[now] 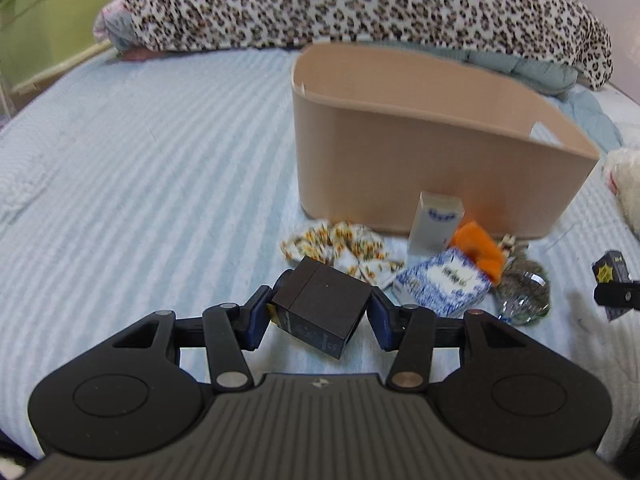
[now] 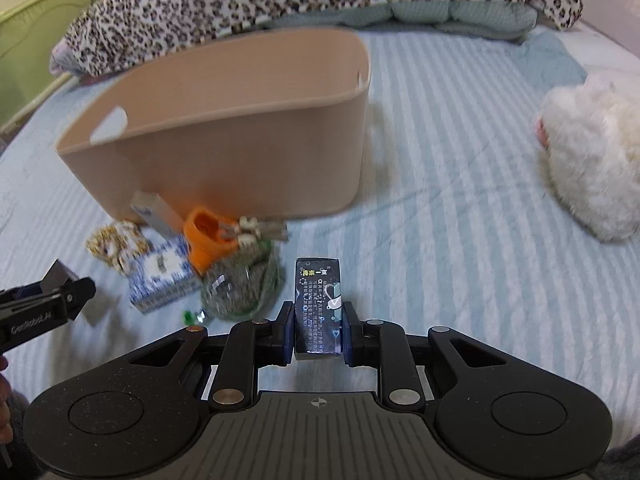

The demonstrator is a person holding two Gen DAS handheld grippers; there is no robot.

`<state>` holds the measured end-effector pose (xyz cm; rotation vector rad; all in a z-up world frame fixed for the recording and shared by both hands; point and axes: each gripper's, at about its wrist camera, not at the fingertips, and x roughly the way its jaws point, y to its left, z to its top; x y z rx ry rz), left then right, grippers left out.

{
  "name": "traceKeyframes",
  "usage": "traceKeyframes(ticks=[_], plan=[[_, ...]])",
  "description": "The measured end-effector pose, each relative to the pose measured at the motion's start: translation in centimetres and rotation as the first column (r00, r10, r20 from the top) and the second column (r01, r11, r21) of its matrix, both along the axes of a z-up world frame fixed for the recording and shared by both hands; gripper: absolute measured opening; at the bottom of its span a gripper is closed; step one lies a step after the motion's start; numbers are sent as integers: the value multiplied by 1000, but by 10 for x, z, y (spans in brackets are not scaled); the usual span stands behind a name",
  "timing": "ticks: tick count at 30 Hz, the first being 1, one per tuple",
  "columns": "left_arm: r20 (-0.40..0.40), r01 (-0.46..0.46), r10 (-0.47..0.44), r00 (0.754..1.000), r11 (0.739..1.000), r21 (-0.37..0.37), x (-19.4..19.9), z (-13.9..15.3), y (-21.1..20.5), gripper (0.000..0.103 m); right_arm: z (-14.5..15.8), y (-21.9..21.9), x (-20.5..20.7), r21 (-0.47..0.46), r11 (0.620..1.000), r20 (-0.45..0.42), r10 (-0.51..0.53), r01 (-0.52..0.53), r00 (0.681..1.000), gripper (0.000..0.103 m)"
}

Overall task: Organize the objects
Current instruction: 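Carry the black box into the basket and open the left gripper while the right drops the packet there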

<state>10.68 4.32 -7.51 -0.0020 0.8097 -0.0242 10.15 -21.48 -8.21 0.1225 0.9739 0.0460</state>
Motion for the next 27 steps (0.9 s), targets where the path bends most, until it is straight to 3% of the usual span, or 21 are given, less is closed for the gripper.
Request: traceKeyframes(ticks=[12, 20, 27], plan=[[129, -9, 13, 992, 1000, -29, 26, 70, 7, 53, 79, -5, 30, 16, 1000, 231, 13, -17, 973, 21], [185, 12, -19, 983, 999, 37, 78, 83, -10, 53, 97, 1, 68, 5, 1000, 296, 11, -13, 955, 21], [168, 12, -24, 986, 997, 74, 120, 71, -28, 53, 83, 6, 109, -19, 1000, 260, -2, 7, 965, 21]])
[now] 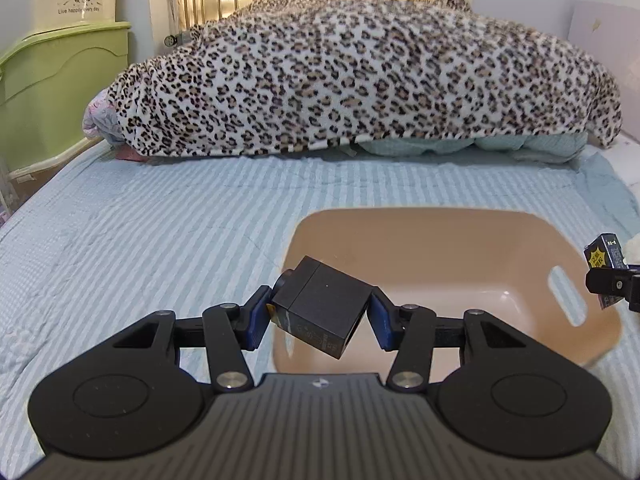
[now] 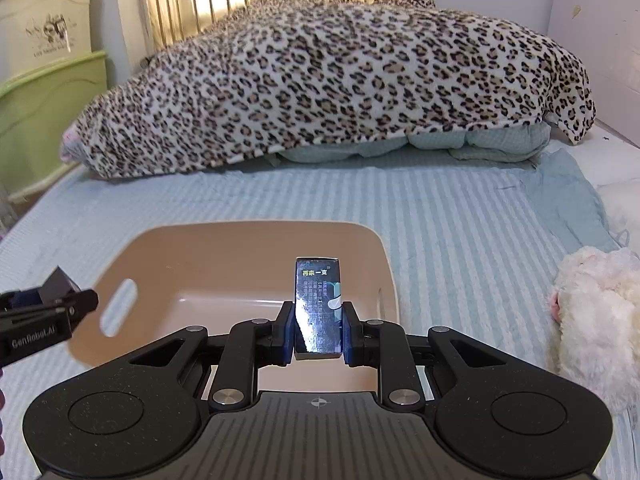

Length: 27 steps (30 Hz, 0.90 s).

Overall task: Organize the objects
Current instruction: 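Carry the black box into the basket and open the left gripper while the right drops the packet there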

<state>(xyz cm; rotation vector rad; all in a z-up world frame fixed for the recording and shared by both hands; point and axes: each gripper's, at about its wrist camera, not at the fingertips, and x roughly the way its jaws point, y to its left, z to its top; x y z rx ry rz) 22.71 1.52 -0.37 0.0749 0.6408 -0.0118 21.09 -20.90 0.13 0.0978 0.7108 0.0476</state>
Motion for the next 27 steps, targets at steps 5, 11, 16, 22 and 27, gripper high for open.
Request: traceKeyframes(ticks=[5, 11, 16, 22, 27], plan=[[-60, 14, -12, 998, 999, 37, 15, -21, -9, 53, -22, 5, 25, -43, 999, -71, -3, 0, 997, 21], [-131, 26, -26, 991, 1000, 1, 18, -33, -8, 53, -45, 14, 32, -97, 995, -136, 10, -23, 991, 21], [-90, 25, -28, 996, 999, -34, 7, -16, -8, 75, -49, 12, 20, -113, 994, -135, -3, -13, 991, 44], [-47, 28, -32, 998, 997, -77, -16, 8, -1, 92, -30, 5, 0, -83, 996, -91, 5, -12, 996, 77], [-47, 18, -21, 999, 998, -61, -40, 11, 8, 92, -17, 1, -20, -72, 997, -58, -2, -2, 998, 99]])
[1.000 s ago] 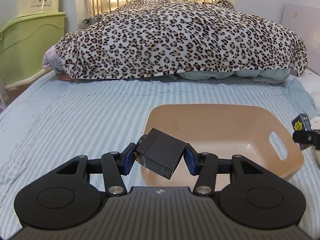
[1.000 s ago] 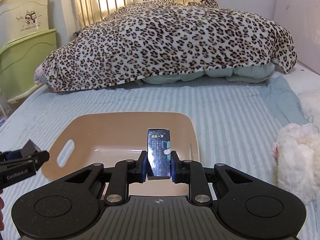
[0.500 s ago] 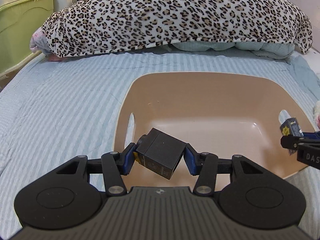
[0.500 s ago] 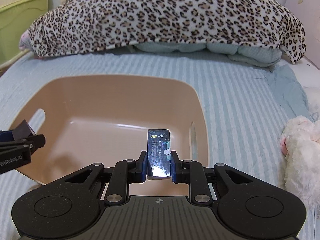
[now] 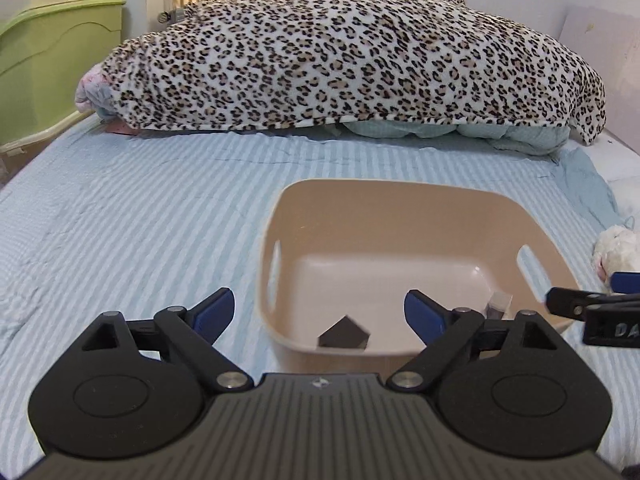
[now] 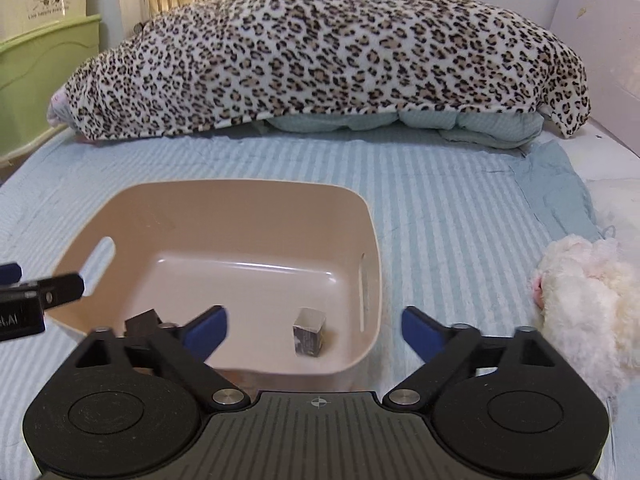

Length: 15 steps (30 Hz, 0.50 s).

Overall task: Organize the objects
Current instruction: 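Carry the black box into the basket and open the left gripper while the right drops the packet there, then grasp the floral scrunchie with the left gripper while the right gripper grasps the herb bag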

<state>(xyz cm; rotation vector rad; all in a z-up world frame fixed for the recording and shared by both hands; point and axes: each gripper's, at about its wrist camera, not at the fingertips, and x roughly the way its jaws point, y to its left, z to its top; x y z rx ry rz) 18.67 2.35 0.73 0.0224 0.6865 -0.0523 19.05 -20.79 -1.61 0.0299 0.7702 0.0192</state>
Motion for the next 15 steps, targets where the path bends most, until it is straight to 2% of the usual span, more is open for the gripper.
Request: traceKeyframes(ticks=[8, 15], plan=[[-20, -17, 17, 1000, 1000, 2, -31, -7, 22, 93, -10, 3, -31, 1, 1000, -45, 14, -14, 999, 103], [-101, -25, 27, 994, 999, 22, -39, -39, 30, 93, -33, 5, -44, -7, 1000, -110, 22, -22, 994, 103]])
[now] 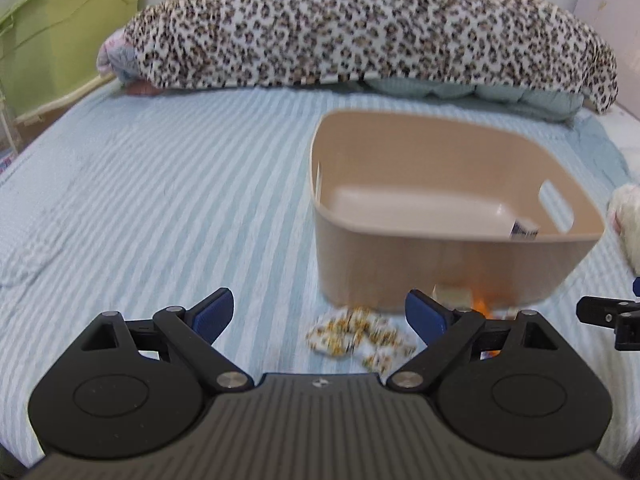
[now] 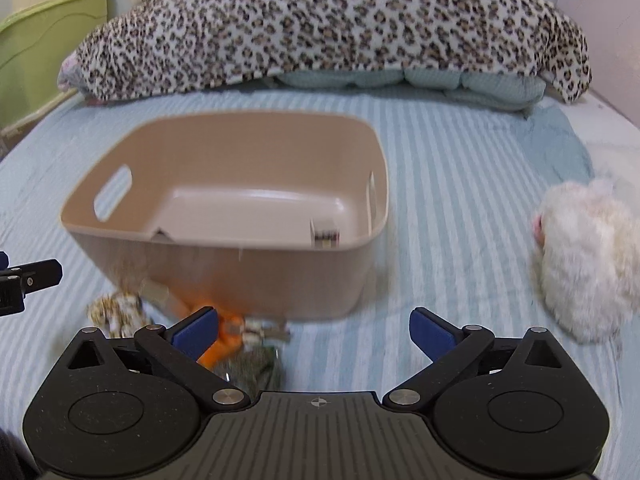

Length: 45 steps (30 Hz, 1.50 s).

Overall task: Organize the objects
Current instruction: 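Grasp the floral scrunchie with the left gripper while the right gripper grasps the herb bag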

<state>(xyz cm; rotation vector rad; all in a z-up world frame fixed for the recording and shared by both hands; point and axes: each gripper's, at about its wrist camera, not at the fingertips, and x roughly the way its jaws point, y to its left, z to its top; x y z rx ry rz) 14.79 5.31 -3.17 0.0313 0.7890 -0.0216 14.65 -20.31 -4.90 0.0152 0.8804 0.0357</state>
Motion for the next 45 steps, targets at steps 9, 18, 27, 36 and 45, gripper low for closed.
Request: traceKeyframes(ticks=[9, 18, 27, 36, 45], plan=[[-95, 17, -15, 995, 999, 26, 6, -43, 4, 93, -41, -3, -5, 5, 1000, -110, -16, 16, 994, 103], [-94, 73, -68, 993, 996, 48, 21, -67, -1, 93, -72, 10, 5, 43, 999, -182, 25, -17, 983, 103], [-117, 104, -101, 988, 994, 18, 35, -90, -9, 68, -81, 19, 11, 72, 997, -172, 31, -19, 985, 89], [-131, 185, -181, 975, 982, 23, 22, -90, -20, 21, -78, 26, 0, 165, 985, -175, 73, -44, 982, 37], [-145, 167, -163, 976, 986, 16, 6, -84, -19, 6, -68, 19, -5, 164, 986, -161, 65, -38, 985, 27]])
